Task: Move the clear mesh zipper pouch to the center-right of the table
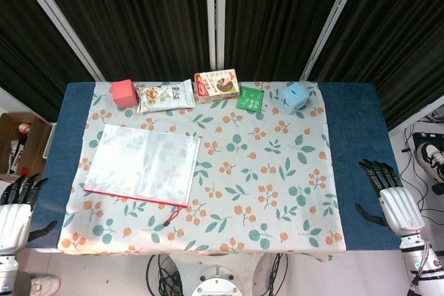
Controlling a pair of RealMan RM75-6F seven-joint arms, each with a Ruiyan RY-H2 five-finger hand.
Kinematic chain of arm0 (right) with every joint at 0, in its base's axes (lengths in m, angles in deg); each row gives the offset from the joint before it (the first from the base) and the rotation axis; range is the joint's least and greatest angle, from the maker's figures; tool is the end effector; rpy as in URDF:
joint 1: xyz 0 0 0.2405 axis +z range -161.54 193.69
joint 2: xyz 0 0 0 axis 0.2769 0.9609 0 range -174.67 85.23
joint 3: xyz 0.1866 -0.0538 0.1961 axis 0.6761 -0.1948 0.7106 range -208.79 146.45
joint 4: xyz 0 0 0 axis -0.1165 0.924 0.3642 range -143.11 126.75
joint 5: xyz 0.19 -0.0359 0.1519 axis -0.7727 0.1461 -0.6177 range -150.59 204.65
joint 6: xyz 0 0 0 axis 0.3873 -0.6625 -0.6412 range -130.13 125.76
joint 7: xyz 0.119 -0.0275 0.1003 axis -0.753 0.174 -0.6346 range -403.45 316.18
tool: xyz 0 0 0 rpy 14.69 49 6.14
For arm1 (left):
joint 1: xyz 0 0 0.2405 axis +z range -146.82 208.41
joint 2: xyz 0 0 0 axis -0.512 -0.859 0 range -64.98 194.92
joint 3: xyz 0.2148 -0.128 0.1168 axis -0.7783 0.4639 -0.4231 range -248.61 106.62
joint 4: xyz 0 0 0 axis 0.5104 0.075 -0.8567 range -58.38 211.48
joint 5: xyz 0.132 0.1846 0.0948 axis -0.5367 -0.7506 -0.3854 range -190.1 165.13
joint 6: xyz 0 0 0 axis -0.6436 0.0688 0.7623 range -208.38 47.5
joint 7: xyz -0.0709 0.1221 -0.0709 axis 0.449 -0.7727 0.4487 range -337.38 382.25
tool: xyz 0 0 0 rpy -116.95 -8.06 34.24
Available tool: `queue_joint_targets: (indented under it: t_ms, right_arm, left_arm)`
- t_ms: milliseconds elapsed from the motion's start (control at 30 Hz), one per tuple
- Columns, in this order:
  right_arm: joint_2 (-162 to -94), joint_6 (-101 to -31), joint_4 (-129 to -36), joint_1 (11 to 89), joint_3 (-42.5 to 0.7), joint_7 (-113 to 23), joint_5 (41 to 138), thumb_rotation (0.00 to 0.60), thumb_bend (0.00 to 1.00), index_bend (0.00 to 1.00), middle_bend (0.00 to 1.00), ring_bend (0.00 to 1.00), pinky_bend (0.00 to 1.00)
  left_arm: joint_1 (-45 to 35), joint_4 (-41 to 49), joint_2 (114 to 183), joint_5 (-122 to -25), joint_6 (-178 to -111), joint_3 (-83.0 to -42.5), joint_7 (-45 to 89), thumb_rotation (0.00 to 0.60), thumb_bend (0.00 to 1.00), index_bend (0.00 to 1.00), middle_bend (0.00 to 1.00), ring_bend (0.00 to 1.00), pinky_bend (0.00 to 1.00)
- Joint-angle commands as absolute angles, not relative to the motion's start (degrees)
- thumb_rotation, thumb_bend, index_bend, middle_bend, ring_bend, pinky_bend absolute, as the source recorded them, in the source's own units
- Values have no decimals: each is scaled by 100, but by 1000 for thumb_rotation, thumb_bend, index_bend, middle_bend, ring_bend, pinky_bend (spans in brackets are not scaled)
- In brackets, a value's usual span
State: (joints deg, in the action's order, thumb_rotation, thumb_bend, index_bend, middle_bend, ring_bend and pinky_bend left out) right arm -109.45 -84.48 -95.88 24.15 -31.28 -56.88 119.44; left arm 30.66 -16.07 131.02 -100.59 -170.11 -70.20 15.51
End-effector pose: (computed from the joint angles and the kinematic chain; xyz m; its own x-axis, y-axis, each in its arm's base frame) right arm -0.3419 -0.2061 0.1182 0.2656 -0.1056 0.9583 -0.9574 -0.1459 0.2493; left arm -0.3456 0.1621 0.1265 0.4731 -0.0052 0.8810 0.8807 0.0312 -0.4727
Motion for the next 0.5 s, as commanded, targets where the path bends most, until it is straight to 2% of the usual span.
queue_joint_targets:
  t_ms: [33, 400, 500]
  right_arm:
    - [-10956, -8434, -9579, 2421, -3129, -5699, 11940, 600, 202, 0, 47, 0, 0]
    - [-10759, -8621, -9711, 2443, -3051, -5678, 12058, 600, 202, 0, 47, 0, 0]
    - [-10673, -8706, -9792, 2451, -3040, -5632, 12156, 600, 203, 0, 49, 0, 0]
  left_arm:
    - [3041, -1599, 13106, -10065, -16961, -7030, 1531, 600, 54, 173, 110, 58, 140]
    - [2702, -1729, 13107, -10532, -16670, -7092, 1362, 600, 55, 180, 125, 64, 149]
    - [2438, -1816, 13179, -10919, -16460, -7133, 1241, 600, 60, 216, 183, 134, 243]
